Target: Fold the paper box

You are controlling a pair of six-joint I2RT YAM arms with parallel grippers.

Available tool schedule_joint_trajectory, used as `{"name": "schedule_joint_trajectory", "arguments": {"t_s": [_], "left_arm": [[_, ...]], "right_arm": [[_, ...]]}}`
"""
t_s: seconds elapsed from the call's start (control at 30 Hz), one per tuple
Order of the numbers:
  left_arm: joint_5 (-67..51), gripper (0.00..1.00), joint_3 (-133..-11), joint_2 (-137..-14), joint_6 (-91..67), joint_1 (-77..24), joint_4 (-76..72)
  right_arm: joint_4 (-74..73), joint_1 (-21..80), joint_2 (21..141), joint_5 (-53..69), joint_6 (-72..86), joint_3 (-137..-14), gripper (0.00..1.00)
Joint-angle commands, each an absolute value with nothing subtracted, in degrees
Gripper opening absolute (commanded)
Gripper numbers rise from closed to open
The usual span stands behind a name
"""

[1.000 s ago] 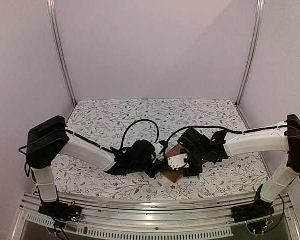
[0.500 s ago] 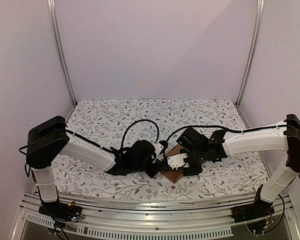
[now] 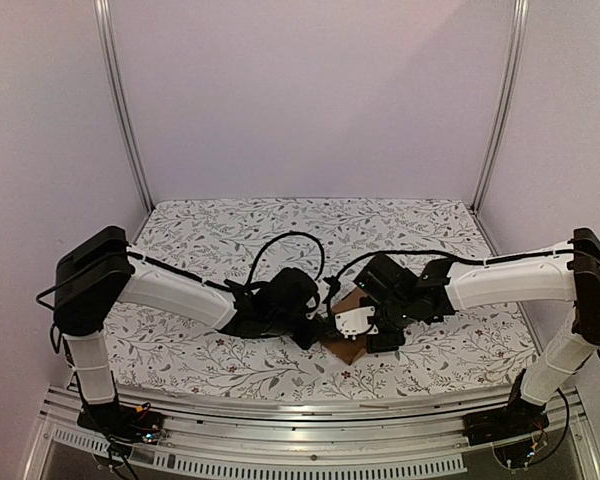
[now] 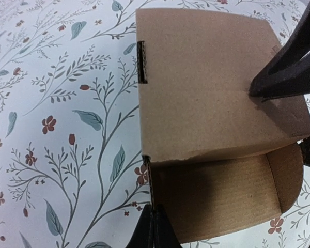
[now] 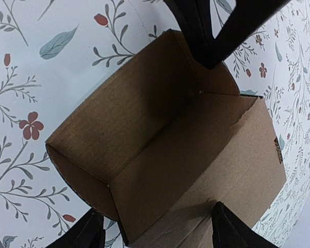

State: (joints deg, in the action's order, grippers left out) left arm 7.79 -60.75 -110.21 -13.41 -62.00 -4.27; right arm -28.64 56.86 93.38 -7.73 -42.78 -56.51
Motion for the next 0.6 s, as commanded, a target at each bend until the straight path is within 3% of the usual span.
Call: {"name": "schedule_joint_trajectory", "arguments": {"t_s": [0.0,0.33,0.57], "left_arm": [[3.15,0.00,-66.10,-111.54,-13.45,-61.42,-1.41],[1.08,0.00,-71.48,-113.58,-13.58,-60.39,5.27],[1.17,0.00,-67.22,-110.92,-13.50,-60.29,-2.72]], "right_arm": [[-32.97,57.34,96.41,-0.67,-43.75,-54.58,0.69],[-33.25,57.34,96.49,1.49,-44.30,-54.40,0.69],[-32.49,57.28,95.15,1.76,-44.73,-53.06,0.72]]}}
